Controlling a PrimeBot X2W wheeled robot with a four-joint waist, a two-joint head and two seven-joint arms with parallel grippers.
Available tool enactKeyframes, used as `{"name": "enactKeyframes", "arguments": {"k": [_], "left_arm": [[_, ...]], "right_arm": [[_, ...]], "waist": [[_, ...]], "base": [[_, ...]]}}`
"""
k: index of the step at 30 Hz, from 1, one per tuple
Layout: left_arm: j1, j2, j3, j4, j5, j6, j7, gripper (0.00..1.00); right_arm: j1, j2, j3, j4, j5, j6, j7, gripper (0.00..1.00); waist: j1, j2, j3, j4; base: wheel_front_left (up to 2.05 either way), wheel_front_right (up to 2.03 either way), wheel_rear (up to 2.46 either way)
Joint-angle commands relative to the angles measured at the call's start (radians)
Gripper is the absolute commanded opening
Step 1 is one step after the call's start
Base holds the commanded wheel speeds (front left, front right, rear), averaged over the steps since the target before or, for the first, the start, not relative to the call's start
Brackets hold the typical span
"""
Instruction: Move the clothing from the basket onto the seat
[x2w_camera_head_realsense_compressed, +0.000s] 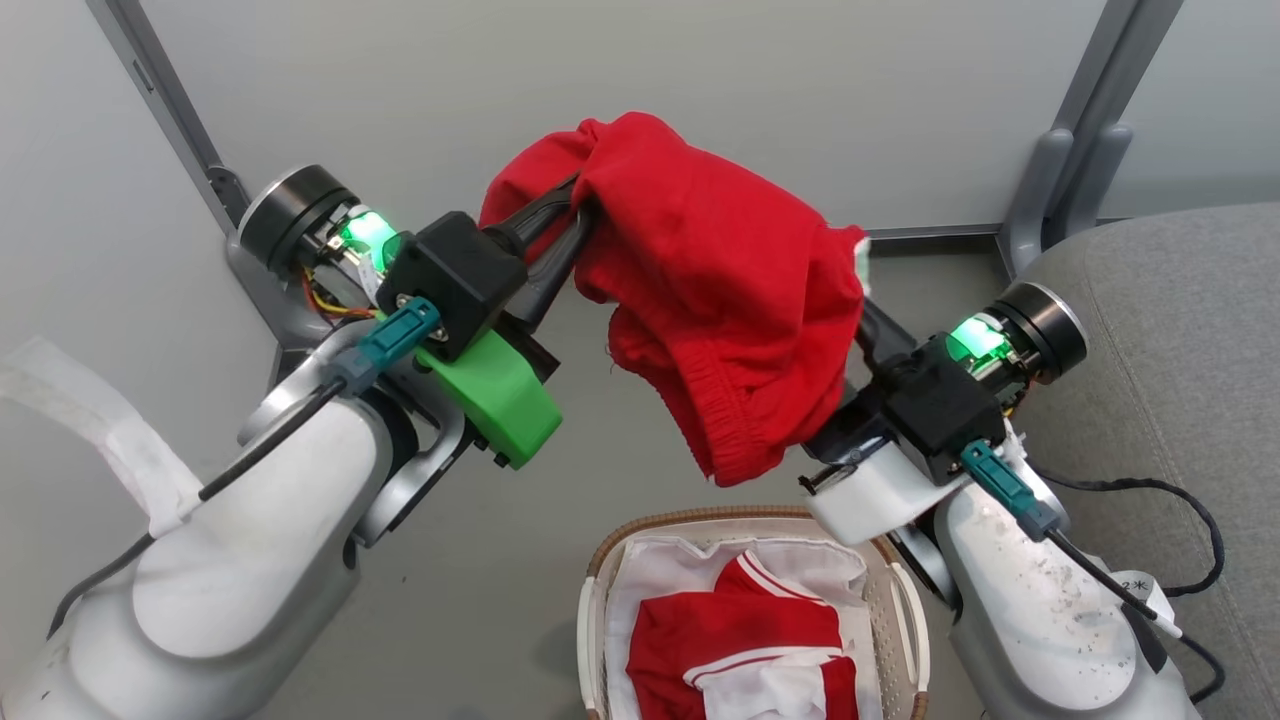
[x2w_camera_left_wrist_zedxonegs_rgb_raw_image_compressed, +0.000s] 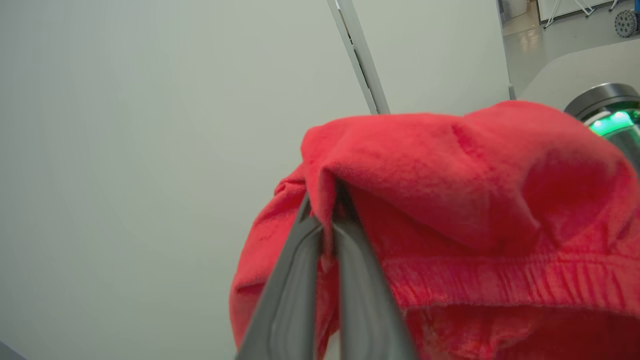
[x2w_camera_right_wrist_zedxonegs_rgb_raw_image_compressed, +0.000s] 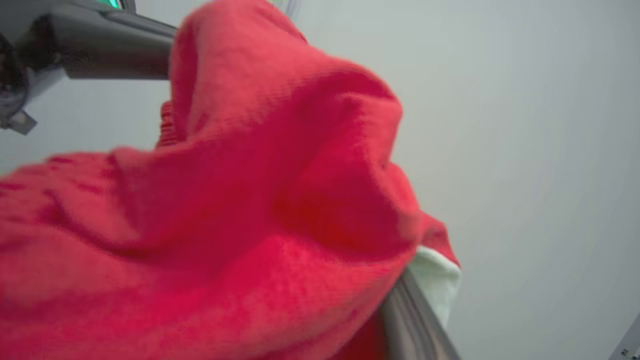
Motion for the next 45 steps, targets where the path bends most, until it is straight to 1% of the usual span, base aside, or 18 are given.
{"name": "enactKeyframes", "arguments": {"k": [1,2,9,10,15,16,17,18,19,20,27,34,36,38,41,45], "left_arm": [[0.022,0.011,0.006,0.007,-0.008,0.007,-0.006,0.0],[0.025,0.015,0.009,0.01,-0.011,0.009,-0.008,0.0],[0.073,0.041,0.045,0.052,-0.048,0.031,-0.043,0.0],[0.084,0.043,0.052,0.064,-0.057,0.038,-0.051,0.0],[0.138,0.049,0.074,0.121,-0.1,0.046,-0.091,0.0],[0.153,0.047,0.077,0.135,-0.106,0.046,-0.105,0.15],[0.166,0.044,0.08,0.148,-0.11,0.048,-0.119,0.45],[0.178,0.041,0.081,0.158,-0.114,0.05,-0.133,0.84],[0.193,0.035,0.082,0.171,-0.12,0.053,-0.151,1.0],[0.207,0.028,0.084,0.182,-0.127,0.056,-0.166,1.0],[0.31,-0.048,0.063,0.286,-0.171,0.038,-0.286,1.0],[0.393,-0.123,0.065,0.377,-0.159,0.037,-0.354,1.0],[0.419,-0.149,0.086,0.386,-0.154,0.04,-0.36,1.0],[0.443,-0.179,0.127,0.363,-0.137,0.036,-0.36,1.0],[0.501,-0.215,0.19,0.33,-0.092,0.022,-0.359,1.0],[0.544,-0.247,0.248,0.314,-0.033,-0.001,-0.36,1.0]], "right_arm": [[-0.012,-0.003,0.005,-0.012,0.012,-0.001,-0.002,0.08],[-0.016,-0.003,0.008,-0.019,0.015,-0.001,-0.002,0.0],[-0.019,-0.003,0.016,-0.047,0.027,-0.001,-0.002,0.0],[-0.016,-0.003,0.013,-0.047,0.031,-0.001,-0.002,0.0],[0.001,-0.003,-0.007,-0.043,0.051,-0.001,-0.002,0.0],[0.003,-0.003,-0.014,-0.042,0.055,-0.001,-0.002,0.0],[0.005,-0.003,-0.019,-0.042,0.059,-0.001,-0.002,0.0],[0.007,-0.003,-0.025,-0.042,0.065,-0.001,-0.002,0.0],[0.009,-0.004,-0.031,-0.043,0.069,-0.001,-0.002,0.0],[0.012,-0.004,-0.037,-0.043,0.074,-0.001,-0.002,0.0],[0.027,-0.003,-0.073,-0.045,0.089,-0.001,-0.002,0.0],[0.05,-0.003,-0.121,-0.025,0.077,-0.001,-0.002,0.0],[0.061,-0.003,-0.138,-0.018,0.076,-0.001,-0.002,0.0],[0.067,-0.003,-0.155,-0.013,0.074,-0.001,-0.002,0.0],[0.078,-0.003,-0.175,-0.005,0.069,-0.001,-0.002,0.0],[0.08,-0.003,-0.194,0.003,0.069,-0.001,-0.002,0.0]], "waist": [[0.0001,0.0113,0.001,0.0],[0.0001,0.0113,0.002,-0.001],[0.0001,0.0113,0.013,-0.006],[0.0001,0.0113,0.014,-0.007],[0.0001,0.0113,0.021,-0.011],[0.0001,0.0113,0.022,-0.011],[0.0001,0.0113,0.024,-0.011],[0.0001,0.0113,0.025,-0.011],[0.0001,0.0113,0.027,-0.011],[0.0001,0.0113,0.028,-0.011],[0.0001,0.0113,0.04,-0.011],[0.0001,0.0113,0.047,-0.023],[0.0001,0.0113,0.048,-0.028],[0.0001,0.0113,0.05,-0.033],[0.0001,0.0113,0.051,-0.042],[0.0001,0.0113,0.051,-0.059]], "base": [[0.0,0.0,0.0],[0.0,0.0,0.0],[0.0,0.0,0.0],[0.0,0.0,0.0],[0.0,0.0,0.0],[0.0,0.0,0.0],[0.0,0.0,0.0],[0.0,0.0,0.0],[0.0,0.0,0.0],[0.0,0.0,0.0],[0.0,0.0,0.0],[0.0,0.0,0.0],[0.0,0.0,0.0],[0.0,0.0,0.0],[0.0,0.0,0.0],[0.0,0.0,0.0]]}}
